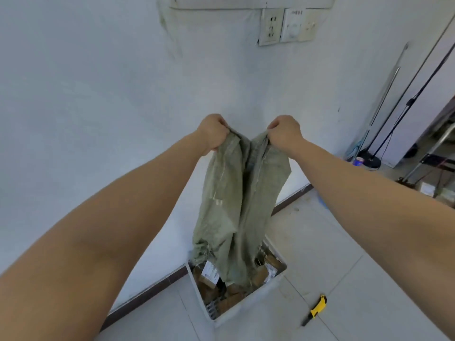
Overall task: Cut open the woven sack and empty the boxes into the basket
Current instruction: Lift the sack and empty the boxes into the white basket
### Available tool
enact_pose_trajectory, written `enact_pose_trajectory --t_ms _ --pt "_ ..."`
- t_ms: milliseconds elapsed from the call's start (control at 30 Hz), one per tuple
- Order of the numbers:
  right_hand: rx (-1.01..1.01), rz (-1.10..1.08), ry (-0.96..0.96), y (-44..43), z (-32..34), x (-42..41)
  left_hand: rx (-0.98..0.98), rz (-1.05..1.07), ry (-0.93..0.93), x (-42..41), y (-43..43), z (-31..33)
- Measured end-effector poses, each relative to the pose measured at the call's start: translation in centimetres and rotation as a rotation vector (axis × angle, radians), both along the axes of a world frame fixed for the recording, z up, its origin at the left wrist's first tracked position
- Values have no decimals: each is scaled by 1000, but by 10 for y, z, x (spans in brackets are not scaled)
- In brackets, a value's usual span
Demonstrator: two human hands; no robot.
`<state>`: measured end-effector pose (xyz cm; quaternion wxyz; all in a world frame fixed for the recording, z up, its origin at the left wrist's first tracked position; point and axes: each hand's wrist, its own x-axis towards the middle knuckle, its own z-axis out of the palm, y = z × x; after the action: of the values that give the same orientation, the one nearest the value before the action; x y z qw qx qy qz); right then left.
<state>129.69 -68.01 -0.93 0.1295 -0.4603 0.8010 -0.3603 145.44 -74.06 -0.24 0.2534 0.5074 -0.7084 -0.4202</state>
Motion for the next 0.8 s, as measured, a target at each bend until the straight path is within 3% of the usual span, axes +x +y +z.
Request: enact_pose_trajectory --t_ms 100,167,267,400,433,567,667,733,800 --pt "-206 -66 -64 5 6 -1 -185 158 158 9 -6 -8" --pt "-285 -53 -95 5 14 0 -204 187 208 13 -10 -4" --pt "-116 56 -68 6 12 6 -70 134 132 13 -4 -17" --pt "41 92 -87 5 17 10 71 138 331 11 10 -12" --pt "57 113 -180 5 17 12 108 99 332 10 14 -10" --pt "-84 207 -862 8 31 25 312 -228 485 6 34 -5" --pt "-93 437 -1130 14 43 25 184 -237 469 -1 36 0" --pt "-94 519 -1110 16 50 21 100 -148 506 -5 32 7" --pt "-89 495 -895 16 53 13 58 -80 483 -7 27 16"
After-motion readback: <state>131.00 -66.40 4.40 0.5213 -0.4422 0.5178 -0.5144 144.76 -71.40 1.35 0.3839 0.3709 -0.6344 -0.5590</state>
